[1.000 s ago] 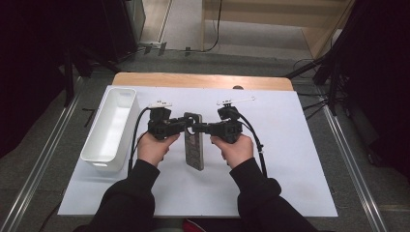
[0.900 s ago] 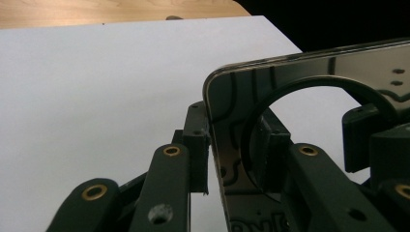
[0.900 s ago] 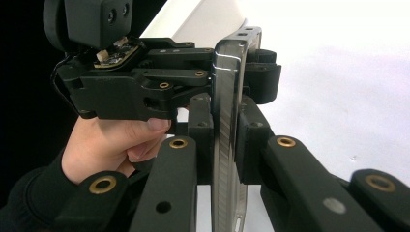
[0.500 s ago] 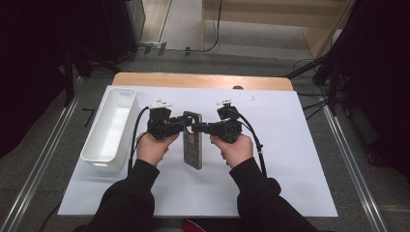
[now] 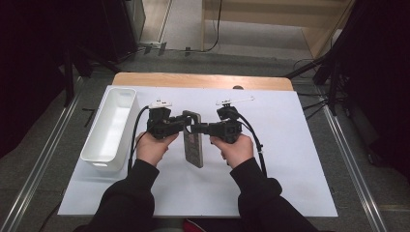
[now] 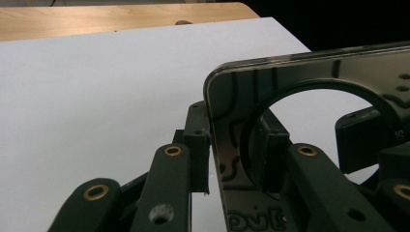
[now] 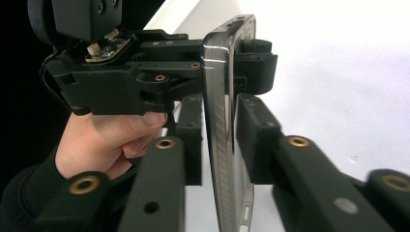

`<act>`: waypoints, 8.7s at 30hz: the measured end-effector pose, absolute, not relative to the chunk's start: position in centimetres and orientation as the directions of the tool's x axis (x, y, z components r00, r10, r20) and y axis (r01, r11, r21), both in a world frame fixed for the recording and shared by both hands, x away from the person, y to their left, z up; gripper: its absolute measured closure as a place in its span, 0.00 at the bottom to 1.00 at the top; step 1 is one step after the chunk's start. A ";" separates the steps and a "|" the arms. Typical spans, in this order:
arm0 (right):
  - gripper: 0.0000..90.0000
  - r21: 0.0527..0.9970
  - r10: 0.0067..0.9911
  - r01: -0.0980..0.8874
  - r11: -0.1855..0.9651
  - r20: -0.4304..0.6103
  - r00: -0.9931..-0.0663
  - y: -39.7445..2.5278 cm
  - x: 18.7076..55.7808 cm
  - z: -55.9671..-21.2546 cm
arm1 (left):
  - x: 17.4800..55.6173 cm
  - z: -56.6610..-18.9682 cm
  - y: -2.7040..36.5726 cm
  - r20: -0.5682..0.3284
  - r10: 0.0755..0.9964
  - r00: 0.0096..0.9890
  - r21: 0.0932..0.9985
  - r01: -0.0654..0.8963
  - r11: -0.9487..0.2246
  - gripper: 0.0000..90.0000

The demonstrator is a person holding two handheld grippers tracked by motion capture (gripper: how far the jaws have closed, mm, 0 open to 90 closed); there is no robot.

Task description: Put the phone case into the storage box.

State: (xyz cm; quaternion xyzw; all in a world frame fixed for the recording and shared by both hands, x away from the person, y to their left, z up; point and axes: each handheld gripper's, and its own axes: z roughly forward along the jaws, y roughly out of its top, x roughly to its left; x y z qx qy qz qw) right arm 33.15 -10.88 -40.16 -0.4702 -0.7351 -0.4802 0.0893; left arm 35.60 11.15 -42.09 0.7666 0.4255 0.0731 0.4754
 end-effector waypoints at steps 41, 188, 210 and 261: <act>0.34 0.710 0.557 0.634 0.308 0.405 -0.725 -13.4 31.4 -41.3 | 35.6 -41.2 11.8 -0.218 0.738 0.639 0.788 0.561 -0.253 0.80; 0.32 0.774 0.556 0.546 0.321 0.313 -0.770 -23.2 25.7 -48.6 | 38.6 -27.7 25.8 -0.092 0.888 0.450 0.831 0.527 -0.181 0.80; 0.32 0.781 0.569 0.541 0.312 0.303 -0.765 -23.4 25.5 -48.5 | 40.5 -27.0 28.6 -0.071 0.936 0.344 0.835 0.533 -0.133 0.80; 0.32 0.781 0.569 0.546 0.303 0.311 -0.761 -23.5 24.6 -48.6 | 46.2 -32.2 32.2 -0.048 0.985 0.163 0.819 0.571 -0.055 0.80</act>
